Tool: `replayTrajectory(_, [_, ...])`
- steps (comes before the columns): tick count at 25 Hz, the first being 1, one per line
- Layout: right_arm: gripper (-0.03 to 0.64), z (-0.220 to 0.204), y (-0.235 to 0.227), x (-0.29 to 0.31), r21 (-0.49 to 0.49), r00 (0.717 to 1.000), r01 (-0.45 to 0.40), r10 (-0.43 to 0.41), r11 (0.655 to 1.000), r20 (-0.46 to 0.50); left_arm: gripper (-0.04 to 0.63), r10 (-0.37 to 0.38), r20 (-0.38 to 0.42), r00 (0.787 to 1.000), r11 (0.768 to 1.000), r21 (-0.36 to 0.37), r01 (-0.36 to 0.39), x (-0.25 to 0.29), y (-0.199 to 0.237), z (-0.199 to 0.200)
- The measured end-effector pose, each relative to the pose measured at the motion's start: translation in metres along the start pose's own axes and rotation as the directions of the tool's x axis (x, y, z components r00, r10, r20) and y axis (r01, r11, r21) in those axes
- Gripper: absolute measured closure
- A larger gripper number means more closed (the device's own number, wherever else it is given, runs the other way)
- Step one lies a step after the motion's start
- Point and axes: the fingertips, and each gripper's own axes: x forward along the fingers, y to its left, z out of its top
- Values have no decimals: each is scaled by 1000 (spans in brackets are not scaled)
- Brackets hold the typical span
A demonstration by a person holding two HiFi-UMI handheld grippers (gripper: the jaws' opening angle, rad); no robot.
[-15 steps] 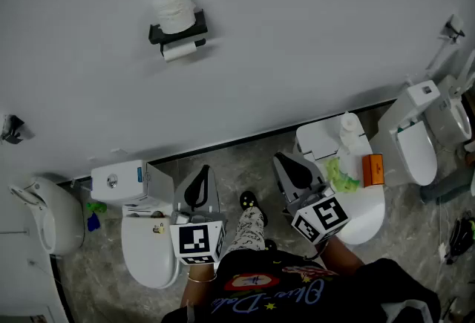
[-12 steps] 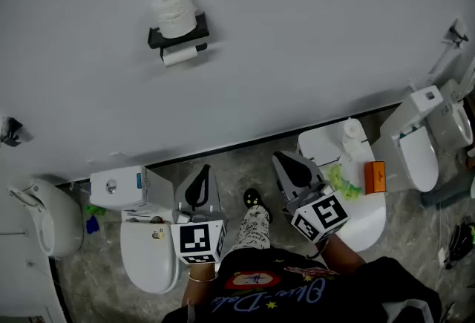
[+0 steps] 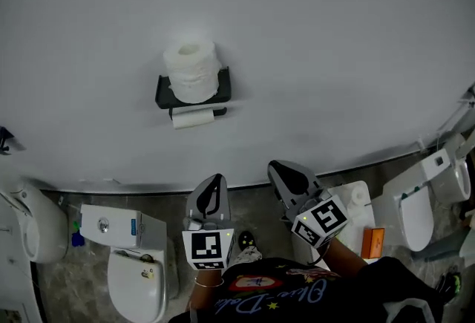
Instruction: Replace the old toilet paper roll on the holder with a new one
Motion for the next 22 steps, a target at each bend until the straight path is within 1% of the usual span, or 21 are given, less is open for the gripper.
replayTrajectory(4, [603, -1, -16, 35, 27, 998, -68, 68, 997, -10, 597, 63, -40, 997, 998, 18, -62, 29, 21, -4])
replayTrajectory(7, [603, -1, -27, 50, 51, 995, -96, 97, 994, -18, 597, 90, -42, 995, 996, 31, -89, 47, 27, 4])
replayTrajectory(12, [603, 3, -37, 70, 39, 983, -182, 183, 983, -19, 597, 171, -53, 984, 985, 34, -169, 59, 35, 7])
replayTrajectory(14, [603, 8, -38, 74, 30, 977, -213, 214, 977, -25, 597, 192, -53, 980, 981, 7, -192, 60, 37, 6])
replayTrajectory(15, [603, 9, -38, 75, 23, 975, -221, 222, 975, -28, 597, 198, -55, 979, 980, -19, -200, 61, 39, 3])
replayTrajectory(17, [603, 8, -41, 78, 18, 972, -232, 232, 973, -36, 597, 211, -56, 976, 971, -103, -216, 65, 46, -5])
replayTrajectory(18, [603, 6, -42, 78, 23, 970, -238, 239, 971, -40, 597, 212, -47, 976, 961, -170, -217, 68, 50, -8])
replayTrajectory(19, [603, 4, -42, 78, 29, 968, -245, 246, 969, -44, 597, 207, -26, 978, 943, -259, -207, 69, 55, -10])
replayTrajectory(20, [603, 3, -43, 77, 31, 967, -250, 251, 968, -48, 597, 201, 7, 980, 912, -365, -184, 71, 60, -11])
replayTrajectory(21, [603, 2, -45, 77, 29, 966, -252, 253, 967, -50, 597, 196, 47, 979, 866, -476, -151, 72, 65, -11])
replayTrajectory(22, [603, 2, -47, 77, 26, 967, -250, 251, 968, -50, 597, 195, 88, 977, 808, -579, -109, 74, 70, -11])
